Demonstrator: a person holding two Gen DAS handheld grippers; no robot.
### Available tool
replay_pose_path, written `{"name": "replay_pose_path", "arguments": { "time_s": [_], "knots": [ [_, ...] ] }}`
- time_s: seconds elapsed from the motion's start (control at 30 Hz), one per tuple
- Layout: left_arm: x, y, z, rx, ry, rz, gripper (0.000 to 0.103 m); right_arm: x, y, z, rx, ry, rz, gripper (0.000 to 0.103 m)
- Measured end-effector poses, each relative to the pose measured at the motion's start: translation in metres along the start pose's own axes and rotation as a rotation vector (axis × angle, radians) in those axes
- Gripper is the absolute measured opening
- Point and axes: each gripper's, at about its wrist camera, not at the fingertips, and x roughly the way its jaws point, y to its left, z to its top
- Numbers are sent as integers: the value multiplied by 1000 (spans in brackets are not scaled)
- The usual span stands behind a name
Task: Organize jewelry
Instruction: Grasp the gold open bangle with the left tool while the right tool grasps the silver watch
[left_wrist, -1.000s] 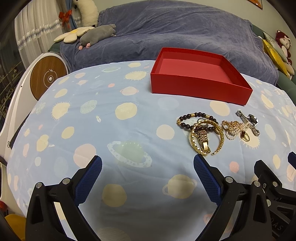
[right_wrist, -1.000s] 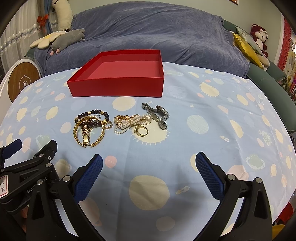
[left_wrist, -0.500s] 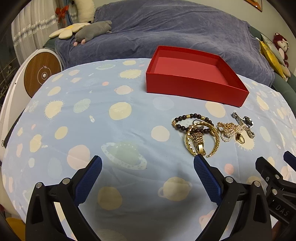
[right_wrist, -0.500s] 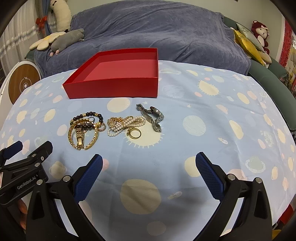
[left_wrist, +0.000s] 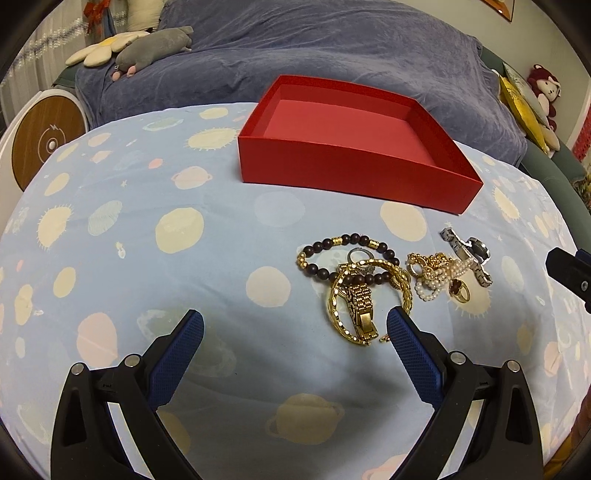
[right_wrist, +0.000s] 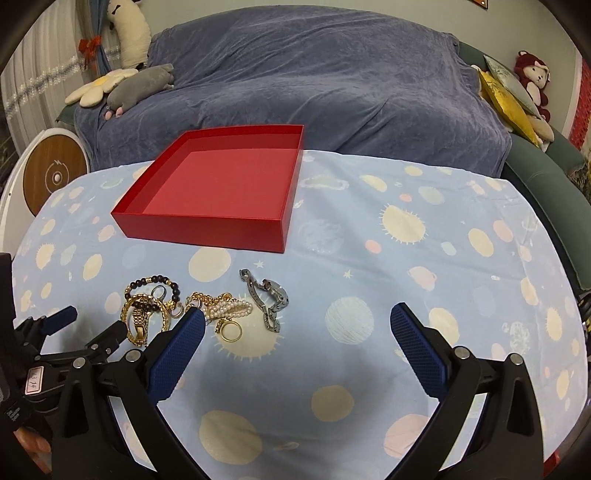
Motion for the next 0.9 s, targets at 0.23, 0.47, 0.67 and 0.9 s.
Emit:
{"name": "replay_pose_path", "arguments": {
  "time_s": [0.23,0.47,0.67,0.9],
  "knots": [
    [7,-27,-4,91,-10,-3,97,7,-2,-3,19,11,11,98],
    [14,-6,-1,33,11,-26,81,8,-5,-4,38,30,44,98],
    [11,-20,-1,53,-13,-55,83,12,-3,-3,36,36,43,98],
    [26,-43,-4,140,-21,4,82,12,2,-2,27,30,43,98]
  ]
}}
